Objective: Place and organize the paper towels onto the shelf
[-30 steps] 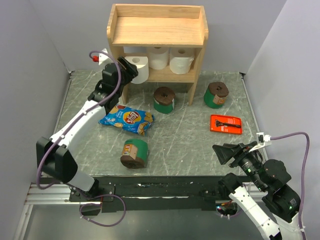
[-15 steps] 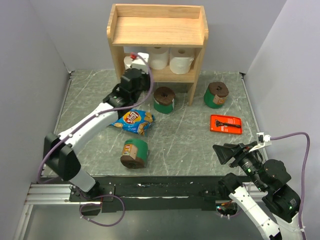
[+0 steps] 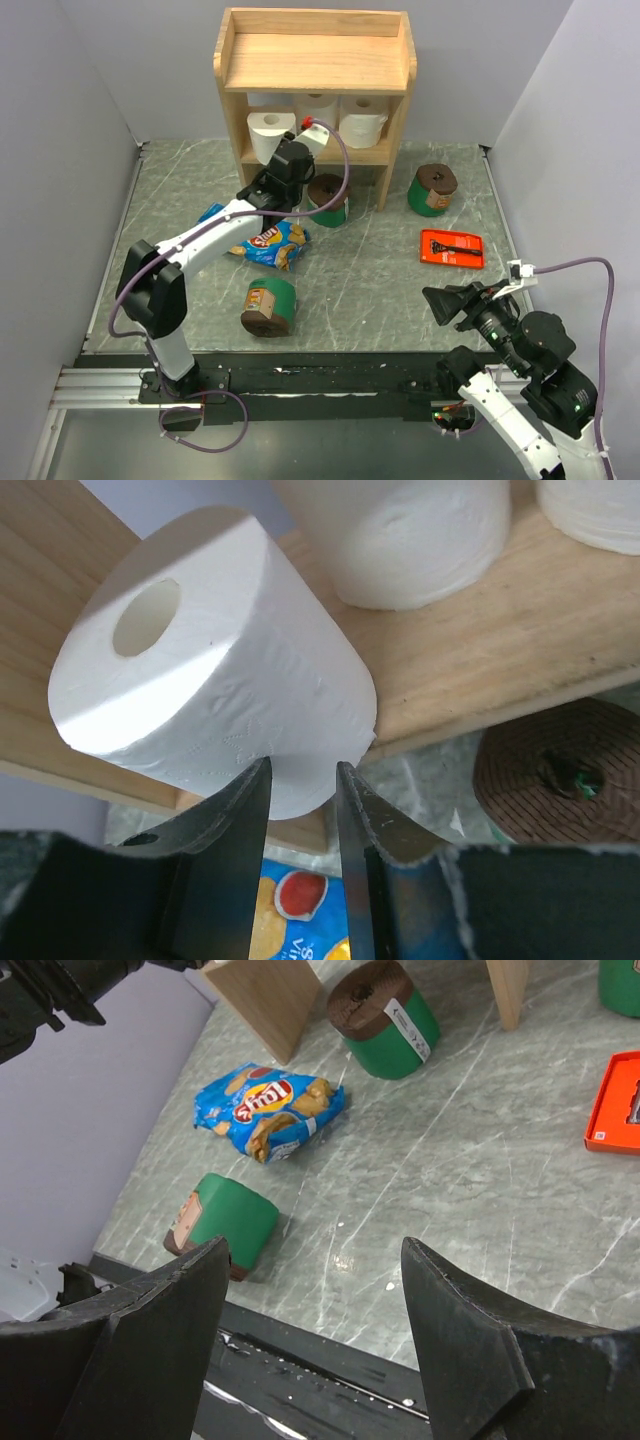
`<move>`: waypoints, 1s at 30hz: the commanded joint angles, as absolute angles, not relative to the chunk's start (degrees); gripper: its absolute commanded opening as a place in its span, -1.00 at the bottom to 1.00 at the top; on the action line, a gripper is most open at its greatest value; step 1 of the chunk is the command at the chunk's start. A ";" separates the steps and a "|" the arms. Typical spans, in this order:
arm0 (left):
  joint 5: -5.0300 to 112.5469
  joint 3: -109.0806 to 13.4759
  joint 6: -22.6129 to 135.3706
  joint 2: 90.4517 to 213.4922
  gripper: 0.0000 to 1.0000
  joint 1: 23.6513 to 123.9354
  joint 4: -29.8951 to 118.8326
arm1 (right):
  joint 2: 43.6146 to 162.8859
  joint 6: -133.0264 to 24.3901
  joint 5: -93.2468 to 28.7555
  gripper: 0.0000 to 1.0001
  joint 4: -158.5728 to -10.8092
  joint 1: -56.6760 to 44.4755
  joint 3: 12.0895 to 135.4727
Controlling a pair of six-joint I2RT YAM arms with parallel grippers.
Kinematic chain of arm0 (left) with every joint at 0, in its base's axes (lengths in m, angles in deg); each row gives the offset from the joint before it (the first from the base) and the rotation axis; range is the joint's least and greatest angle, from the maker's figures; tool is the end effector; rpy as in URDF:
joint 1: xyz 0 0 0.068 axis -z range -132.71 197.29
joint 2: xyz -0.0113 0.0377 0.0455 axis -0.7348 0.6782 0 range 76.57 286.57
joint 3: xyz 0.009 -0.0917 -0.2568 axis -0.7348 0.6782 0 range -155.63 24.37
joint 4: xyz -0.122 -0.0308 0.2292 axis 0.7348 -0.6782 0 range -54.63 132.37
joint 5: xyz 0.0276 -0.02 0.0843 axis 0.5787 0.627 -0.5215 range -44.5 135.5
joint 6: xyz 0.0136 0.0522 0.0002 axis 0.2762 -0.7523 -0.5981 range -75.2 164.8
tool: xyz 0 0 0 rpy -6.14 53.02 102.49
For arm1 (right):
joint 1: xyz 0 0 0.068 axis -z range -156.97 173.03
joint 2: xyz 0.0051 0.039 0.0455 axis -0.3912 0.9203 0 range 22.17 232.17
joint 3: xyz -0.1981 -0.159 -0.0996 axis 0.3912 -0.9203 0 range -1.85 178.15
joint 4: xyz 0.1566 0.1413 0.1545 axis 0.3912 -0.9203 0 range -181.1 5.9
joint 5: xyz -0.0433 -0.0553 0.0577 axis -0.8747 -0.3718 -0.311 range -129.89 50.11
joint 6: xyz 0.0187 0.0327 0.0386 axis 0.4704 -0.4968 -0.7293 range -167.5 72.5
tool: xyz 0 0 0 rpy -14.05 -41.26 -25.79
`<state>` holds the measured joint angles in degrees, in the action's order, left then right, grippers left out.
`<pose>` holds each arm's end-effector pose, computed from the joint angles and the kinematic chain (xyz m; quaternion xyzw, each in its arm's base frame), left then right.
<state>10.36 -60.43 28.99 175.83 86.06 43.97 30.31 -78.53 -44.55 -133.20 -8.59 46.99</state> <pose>0.3367 -0.2441 0.3480 0.1745 0.7487 0.1130 0.6295 0.0131 0.0045 0.3401 0.0226 0.7565 0.3131 0.5738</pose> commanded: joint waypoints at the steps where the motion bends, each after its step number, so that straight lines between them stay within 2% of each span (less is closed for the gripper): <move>1: 6.12 -63.87 22.83 178.34 -0.22 84.91 50.19 | 31.84 -78.79 -44.90 0.52 -131.20 -8.79 49.12; 22: 8.06 -70.38 22.65 185.81 -0.17 79.02 50.54 | 35.70 -79.49 -45.16 0.53 -130.59 -8.79 48.77; 30: 15.42 -68.80 29.14 178.97 -0.10 81.57 46.60 | 36.58 -80.11 -44.20 0.53 -128.31 -8.79 47.11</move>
<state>10.03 -67.92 24.02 184.77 80.02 48.23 34.90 -79.58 -44.75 -132.54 -8.59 47.01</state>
